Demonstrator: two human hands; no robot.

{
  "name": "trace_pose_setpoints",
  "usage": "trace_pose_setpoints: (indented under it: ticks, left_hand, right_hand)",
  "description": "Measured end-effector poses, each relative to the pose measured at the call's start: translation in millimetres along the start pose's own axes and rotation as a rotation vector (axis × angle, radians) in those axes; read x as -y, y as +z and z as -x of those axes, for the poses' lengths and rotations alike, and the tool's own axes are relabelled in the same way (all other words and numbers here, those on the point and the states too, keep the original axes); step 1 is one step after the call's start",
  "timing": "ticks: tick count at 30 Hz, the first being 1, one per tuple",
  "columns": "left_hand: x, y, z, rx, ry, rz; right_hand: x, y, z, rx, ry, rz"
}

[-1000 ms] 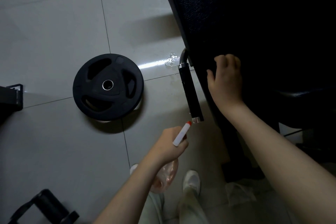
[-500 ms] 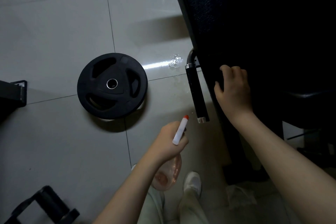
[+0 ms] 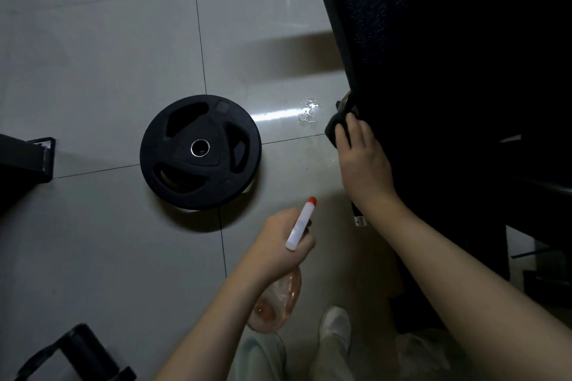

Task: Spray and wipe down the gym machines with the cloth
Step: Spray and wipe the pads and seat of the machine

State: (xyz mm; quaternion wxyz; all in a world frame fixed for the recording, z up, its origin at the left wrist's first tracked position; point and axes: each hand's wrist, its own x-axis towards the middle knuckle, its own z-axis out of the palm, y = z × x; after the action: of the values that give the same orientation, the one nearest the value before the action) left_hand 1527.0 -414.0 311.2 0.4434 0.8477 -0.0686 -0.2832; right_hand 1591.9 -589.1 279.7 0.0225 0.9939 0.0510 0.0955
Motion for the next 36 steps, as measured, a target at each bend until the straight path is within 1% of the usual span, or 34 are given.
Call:
trace_pose_setpoints:
  ticks: [2,7,11,13,15,21,24,27,30,32,36]
  left_hand:
    - [3,-1,-2,-0.002,-0.006,-0.003]
    - [3,-4,-8,0.015,-0.034,0.009]
    - [-3,-7,-12,0.018,-0.054,0.033]
    - [-6,-8,-12,0.017,-0.035,0.019]
    - [-9,-10,-13,0.017,-0.036,0.027]
    - [-11,-10,-17,0.016,-0.046,0.035]
    - [-9,-11,-16,0.027,-0.053,0.048]
    - [-6,-12,-12,0.041,-0.073,0.058]
    - [-5,-13,-5,0.053,-0.100,0.067]
    - [-6,-12,-4,0.060,-0.103,0.076]
    - [-4,-13,-4,0.050,-0.113,0.084]
  right_hand:
    - [3,13,-6,0.032,-0.038,0.054]
    - [1,22,-10,0.063,-0.020,0.057]
    - [0,10,33,0.095,0.023,0.032]
    - [-3,2,55,0.148,0.035,-0.007]
    - [-4,-6,60,0.197,0.058,-0.041]
    - [8,10,23,0.174,0.109,-0.027]
    - [6,9,43,0.175,0.100,-0.046]
    - [2,-3,73,0.200,0.049,-0.066]
    - [-3,-10,66,0.162,0.018,-0.061]
    - [-2,-7,45,0.135,0.013,-0.032]
    - [7,3,32,0.172,-0.010,0.090]
